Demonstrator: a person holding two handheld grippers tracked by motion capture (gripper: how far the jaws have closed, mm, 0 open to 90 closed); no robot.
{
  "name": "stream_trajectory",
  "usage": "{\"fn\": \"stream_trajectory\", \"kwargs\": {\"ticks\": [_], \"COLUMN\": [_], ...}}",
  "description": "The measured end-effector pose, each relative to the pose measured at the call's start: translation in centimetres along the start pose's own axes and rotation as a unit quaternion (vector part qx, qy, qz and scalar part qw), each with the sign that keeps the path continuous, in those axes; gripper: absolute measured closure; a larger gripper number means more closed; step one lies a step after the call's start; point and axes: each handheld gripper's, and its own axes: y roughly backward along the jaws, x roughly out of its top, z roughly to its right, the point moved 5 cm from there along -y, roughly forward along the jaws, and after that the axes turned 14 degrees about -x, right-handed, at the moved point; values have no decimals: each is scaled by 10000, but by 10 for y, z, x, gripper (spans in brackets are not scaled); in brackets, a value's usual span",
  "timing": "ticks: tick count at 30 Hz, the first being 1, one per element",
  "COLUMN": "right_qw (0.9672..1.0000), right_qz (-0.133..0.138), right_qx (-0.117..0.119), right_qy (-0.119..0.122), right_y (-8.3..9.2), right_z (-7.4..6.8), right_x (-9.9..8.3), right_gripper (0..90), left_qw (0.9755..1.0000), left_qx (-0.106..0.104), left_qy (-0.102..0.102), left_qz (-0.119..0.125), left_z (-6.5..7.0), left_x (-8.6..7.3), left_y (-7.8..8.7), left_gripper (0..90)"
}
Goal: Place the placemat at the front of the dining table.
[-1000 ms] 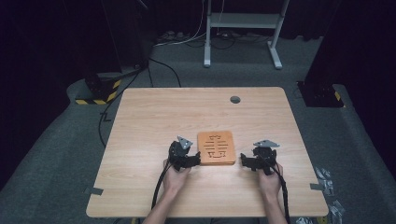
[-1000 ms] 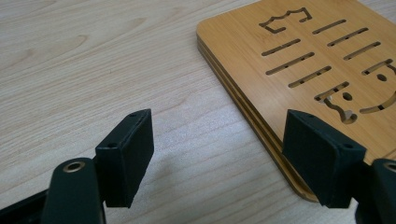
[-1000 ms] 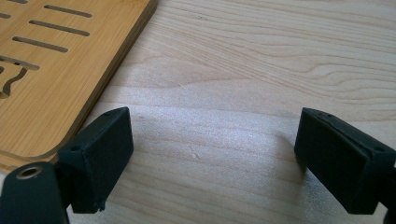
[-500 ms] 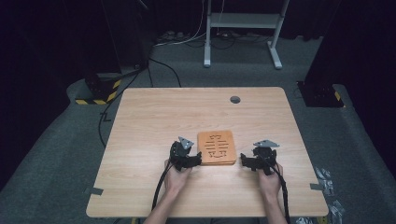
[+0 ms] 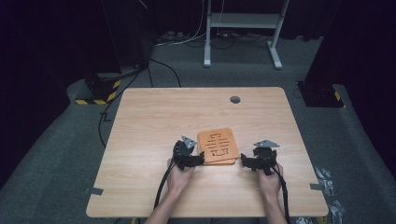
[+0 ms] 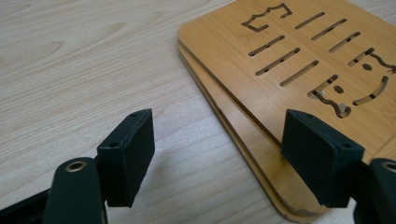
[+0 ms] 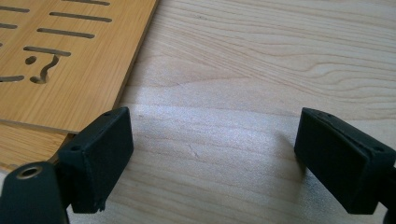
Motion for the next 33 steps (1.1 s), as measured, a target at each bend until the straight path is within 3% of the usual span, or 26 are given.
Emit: {"fn": "stream_trajectory", "kwargs": {"ticks": [15, 20, 25, 33], "right_qw": [10000, 10000, 10000, 10000], "right_qz": [1, -1, 0, 12], "right_qx": [-1, 1, 0, 12], "right_qy": [3, 3, 3, 31], "right_y": [0, 0, 0, 1], "right_z": [0, 0, 0, 0], "right_x": [0, 0, 0, -1], "right_gripper": [113, 113, 113, 116], "left_qw": [9998, 9998, 9998, 9997], "left_qx": [-18, 97, 133, 72], "left_qy": [-206, -156, -88, -179], "left_qz": [-77, -29, -147, -137], "left_z": [12, 5, 0, 9], "left_x": [9, 7, 3, 9], "left_y": [-10, -1, -4, -13], "left_gripper": [256, 256, 259, 265]}}
